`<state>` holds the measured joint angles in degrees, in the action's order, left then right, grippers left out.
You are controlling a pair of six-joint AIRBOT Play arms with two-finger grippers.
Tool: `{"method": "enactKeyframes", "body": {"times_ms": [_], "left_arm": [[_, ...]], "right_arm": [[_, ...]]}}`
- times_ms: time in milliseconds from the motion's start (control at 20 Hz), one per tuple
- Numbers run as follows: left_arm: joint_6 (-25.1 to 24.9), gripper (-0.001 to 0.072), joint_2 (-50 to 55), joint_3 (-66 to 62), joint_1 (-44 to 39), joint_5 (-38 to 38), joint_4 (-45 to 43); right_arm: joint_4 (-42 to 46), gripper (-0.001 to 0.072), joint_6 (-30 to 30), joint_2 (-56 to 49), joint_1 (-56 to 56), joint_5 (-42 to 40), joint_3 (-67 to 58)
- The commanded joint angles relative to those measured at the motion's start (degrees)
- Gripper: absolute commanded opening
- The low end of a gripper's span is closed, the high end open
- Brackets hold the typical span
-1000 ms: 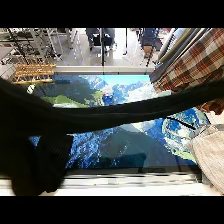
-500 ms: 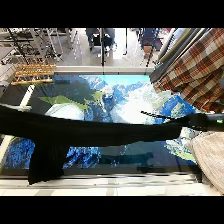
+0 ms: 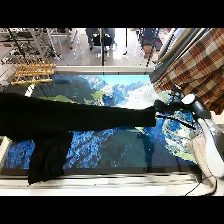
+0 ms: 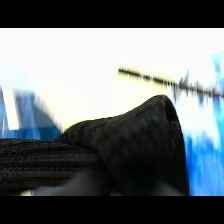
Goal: Fold the clothes and pants, and hang the long-sleeved shirts on hangers.
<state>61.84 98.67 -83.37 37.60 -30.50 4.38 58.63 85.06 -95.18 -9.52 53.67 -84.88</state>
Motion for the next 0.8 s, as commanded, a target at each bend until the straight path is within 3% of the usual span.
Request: {"method": "enactKeyframes", "body": {"times_ms": [0, 50, 150, 200, 300, 350, 400, 500, 650, 700, 750], "left_arm": [[-3.6, 0.0649, 8.7, -11.5, -0.9, -2.8, 1.9], [-7.1, 0.0649, 8.4, -12.7, 1.1, -8.0, -0.7], [-6.3, 0.0581, 6.8, -13.1, 6.0, -19.8, -13.2], [-1.2, 0.0481, 5.7, -13.1, 8.4, -25.4, -23.4], [9.4, 0.0401, 3.5, -13.1, 11.9, -36.0, -48.6], [9.7, 0.0235, 2.3, -12.9, 12.5, -40.8, -58.9], [8.5, 0.0147, 0.5, -11.9, 12.5, -44.5, -66.5], [6.7, 0.0147, -4.8, -6.9, 12.8, -45.1, -69.8], [6.7, 0.0157, -14.5, 3.1, 13.9, -38.3, -61.3], [6.1, 0.0282, -17.3, 6.1, 14.4, -36.7, -56.5], [4.0, 0.0560, -19.8, 8.7, 14.9, -36.3, -50.1]], "right_arm": [[-1.3, 0.0514, -1.4, -6.5, 0.6, -2.6, -8.6], [-0.5, 0.0515, -2.9, -5.6, 0.1, 0.5, -9.2], [-0.8, 0.0515, -8.1, -3.7, -0.2, 10.1, -9.0], [-2.5, 0.0513, -10.8, -2.7, 0.0, 16.1, -8.3], [-10.0, 0.0508, -15.3, -0.3, 2.2, 26.0, -5.1], [-13.1, 0.0500, -15.8, 1.2, 4.7, 28.7, -2.7], [-15.1, 0.0500, -15.9, 3.0, 8.5, 29.2, 0.2], [-15.5, 0.0500, -15.2, 5.1, 18.4, 25.2, 4.9], [-15.6, 0.0434, -7.3, 3.4, 35.7, 10.9, 10.3], [-15.7, 0.0434, -5.0, 1.3, 40.6, 6.3, 10.6], [-17.3, 0.0434, -3.8, -1.3, 44.0, 2.6, 9.9]]}}
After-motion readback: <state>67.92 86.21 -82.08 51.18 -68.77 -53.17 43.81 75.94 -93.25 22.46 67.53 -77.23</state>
